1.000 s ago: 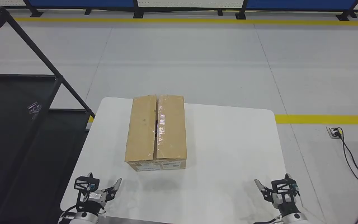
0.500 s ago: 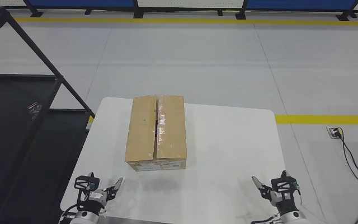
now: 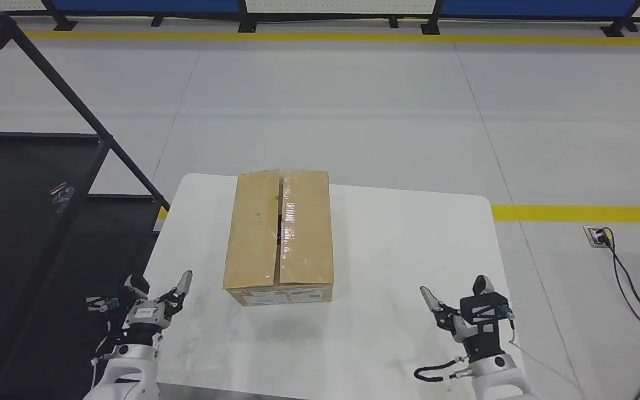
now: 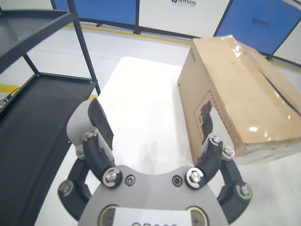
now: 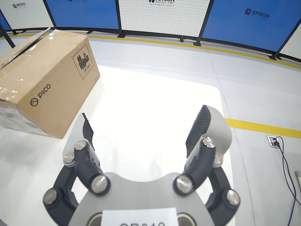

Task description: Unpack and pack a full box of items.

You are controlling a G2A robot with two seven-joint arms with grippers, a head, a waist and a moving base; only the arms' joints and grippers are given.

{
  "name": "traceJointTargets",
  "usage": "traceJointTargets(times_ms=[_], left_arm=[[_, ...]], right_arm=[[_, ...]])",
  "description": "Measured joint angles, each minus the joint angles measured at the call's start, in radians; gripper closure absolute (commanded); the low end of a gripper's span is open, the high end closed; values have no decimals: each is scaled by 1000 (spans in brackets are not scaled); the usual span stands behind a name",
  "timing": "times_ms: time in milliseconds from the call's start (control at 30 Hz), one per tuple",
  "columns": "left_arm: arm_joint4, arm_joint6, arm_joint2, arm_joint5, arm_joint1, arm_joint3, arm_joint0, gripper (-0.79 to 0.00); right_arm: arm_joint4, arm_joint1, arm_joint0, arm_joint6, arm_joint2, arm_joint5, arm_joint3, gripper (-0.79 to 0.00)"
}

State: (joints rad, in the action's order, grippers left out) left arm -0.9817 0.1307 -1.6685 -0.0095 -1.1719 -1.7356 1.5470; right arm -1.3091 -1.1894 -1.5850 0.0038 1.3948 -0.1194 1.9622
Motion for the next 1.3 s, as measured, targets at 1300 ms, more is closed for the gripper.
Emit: traceJointTargets(times_ms=[1300], left_arm=[[-209,-27,198,68,-29,137,-142,-785]], right_arm=[[-53,-17,16,-25,-34,31,-19,-785]])
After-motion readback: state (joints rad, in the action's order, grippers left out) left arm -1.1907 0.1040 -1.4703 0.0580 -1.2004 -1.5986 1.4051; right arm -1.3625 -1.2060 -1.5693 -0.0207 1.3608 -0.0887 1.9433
